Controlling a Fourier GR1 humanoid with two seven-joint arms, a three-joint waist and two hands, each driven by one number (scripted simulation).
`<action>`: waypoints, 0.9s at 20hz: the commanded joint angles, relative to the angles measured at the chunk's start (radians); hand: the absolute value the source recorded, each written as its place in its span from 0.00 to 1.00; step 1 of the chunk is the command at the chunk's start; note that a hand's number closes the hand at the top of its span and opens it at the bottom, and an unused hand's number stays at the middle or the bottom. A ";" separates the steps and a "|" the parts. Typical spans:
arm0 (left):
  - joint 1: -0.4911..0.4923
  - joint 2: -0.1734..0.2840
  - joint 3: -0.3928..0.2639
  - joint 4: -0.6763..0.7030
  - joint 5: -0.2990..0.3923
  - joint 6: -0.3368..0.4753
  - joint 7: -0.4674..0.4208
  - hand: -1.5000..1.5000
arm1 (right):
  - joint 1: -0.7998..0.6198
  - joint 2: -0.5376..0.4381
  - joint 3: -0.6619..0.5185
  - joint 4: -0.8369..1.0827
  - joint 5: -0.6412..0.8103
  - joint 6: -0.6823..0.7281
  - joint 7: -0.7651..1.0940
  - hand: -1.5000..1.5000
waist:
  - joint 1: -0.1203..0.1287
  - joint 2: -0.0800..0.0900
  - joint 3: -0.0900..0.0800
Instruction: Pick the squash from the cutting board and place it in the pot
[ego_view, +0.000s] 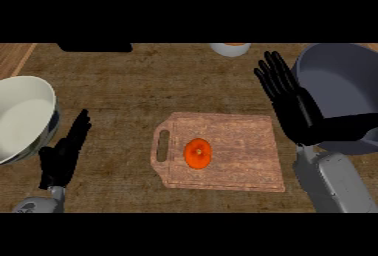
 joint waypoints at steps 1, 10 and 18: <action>-0.033 -0.027 0.012 -0.044 0.003 0.024 0.029 0.50 | -0.029 0.003 0.052 0.006 0.060 0.032 0.001 1.00 | 0.012 0.007 0.029; -0.188 -0.059 0.061 -0.159 0.087 0.043 0.107 0.50 | -0.263 -0.086 0.177 0.418 0.375 0.225 -0.360 0.00 | 0.113 0.042 0.034; -0.163 -0.010 0.109 -0.221 0.103 0.045 0.188 0.50 | -0.436 -0.115 0.138 0.699 0.422 0.420 -0.777 0.00 | 0.060 0.020 0.031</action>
